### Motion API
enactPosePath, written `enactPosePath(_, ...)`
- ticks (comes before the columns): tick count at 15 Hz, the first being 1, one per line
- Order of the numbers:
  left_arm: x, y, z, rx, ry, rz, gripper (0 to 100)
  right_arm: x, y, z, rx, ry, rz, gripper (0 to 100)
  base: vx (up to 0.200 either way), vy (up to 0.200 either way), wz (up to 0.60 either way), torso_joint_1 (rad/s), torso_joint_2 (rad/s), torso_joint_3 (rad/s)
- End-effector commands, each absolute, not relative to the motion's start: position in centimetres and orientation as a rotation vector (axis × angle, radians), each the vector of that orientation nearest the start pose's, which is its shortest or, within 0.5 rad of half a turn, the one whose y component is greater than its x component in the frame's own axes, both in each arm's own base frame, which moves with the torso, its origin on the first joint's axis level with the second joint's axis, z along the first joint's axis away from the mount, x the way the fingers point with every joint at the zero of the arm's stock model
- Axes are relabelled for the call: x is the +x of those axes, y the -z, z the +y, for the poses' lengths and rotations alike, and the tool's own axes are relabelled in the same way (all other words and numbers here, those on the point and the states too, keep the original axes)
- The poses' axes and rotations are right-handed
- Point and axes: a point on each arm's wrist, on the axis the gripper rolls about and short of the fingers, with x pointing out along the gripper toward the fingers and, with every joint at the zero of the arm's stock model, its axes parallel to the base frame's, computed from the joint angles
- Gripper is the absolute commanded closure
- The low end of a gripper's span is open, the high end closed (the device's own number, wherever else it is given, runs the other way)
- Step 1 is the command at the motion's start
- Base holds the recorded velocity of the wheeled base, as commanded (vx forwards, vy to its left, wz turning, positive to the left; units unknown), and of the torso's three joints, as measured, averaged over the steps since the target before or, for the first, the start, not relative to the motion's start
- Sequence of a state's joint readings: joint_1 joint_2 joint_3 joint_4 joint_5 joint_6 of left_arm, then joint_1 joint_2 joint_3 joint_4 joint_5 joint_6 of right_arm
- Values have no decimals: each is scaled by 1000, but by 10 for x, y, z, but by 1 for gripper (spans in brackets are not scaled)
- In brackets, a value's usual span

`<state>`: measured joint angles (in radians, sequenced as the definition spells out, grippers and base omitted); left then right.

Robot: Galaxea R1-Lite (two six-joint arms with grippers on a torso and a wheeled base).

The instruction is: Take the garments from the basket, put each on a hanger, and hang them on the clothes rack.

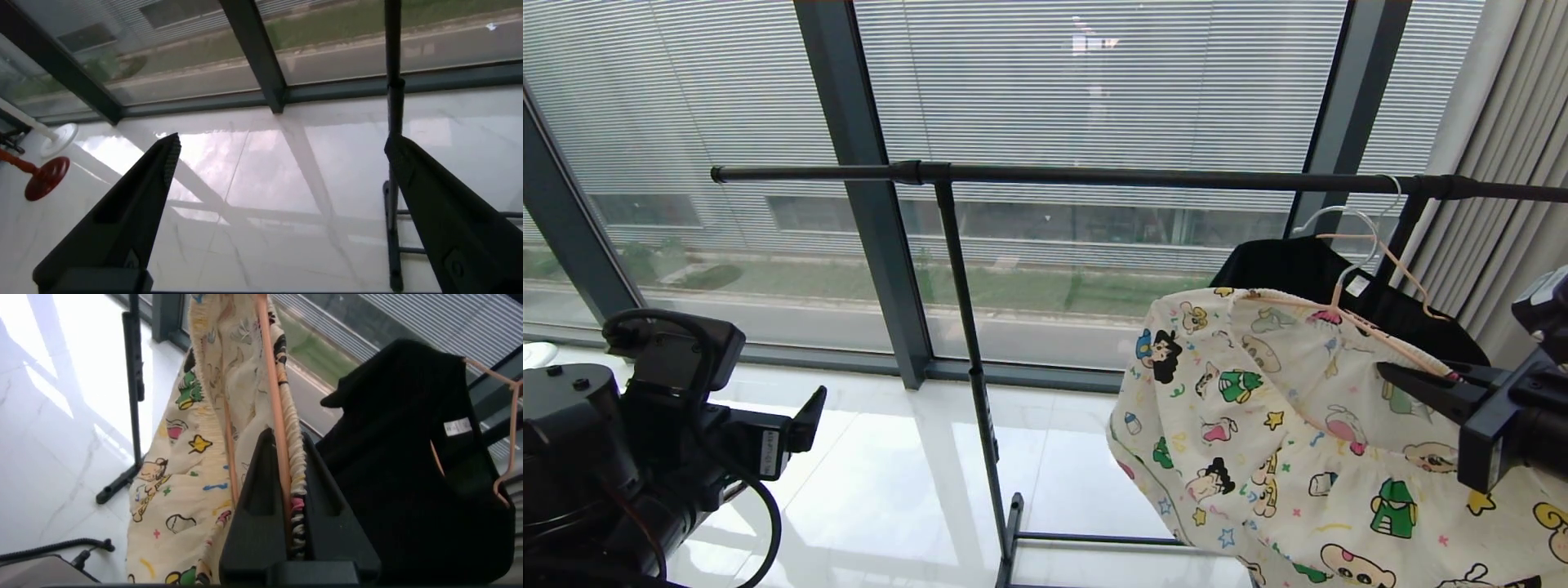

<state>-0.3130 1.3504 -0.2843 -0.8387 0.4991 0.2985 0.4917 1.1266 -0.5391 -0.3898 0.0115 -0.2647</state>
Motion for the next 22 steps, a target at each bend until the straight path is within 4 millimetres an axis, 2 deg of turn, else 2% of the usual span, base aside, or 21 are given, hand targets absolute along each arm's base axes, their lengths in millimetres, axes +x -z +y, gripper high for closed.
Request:
enactPosePath(1,176,-155,-45,386,-167,233,0,139,-216,74,-292,-518,130,100,0,0,0,0,0,0)
enactPosePath(4,175,-156,-45,383,-168,224,0,140,-215,72,-273,-498,140,100,0,0,0,0,0,0)
enactPosePath(9,173,-159,-44,378,-170,213,0,134,-189,67,-279,-482,235,100,0,0,0,0,0,0)
enactPosePath(12,172,-159,-45,372,-168,209,0,137,-184,68,-232,-459,273,100,0,0,0,0,0,0)
enactPosePath(14,172,-159,-45,372,-167,208,0,142,-183,69,-185,-371,283,100,200,0,0,5,2,-2)
enactPosePath(18,171,-161,-46,375,-161,201,0,155,-188,71,-140,-313,250,100,200,0,0,1,1,4)
enactPosePath(22,170,-162,-46,372,-159,195,0,173,-205,67,-114,-248,178,100,200,0,0,4,2,2)
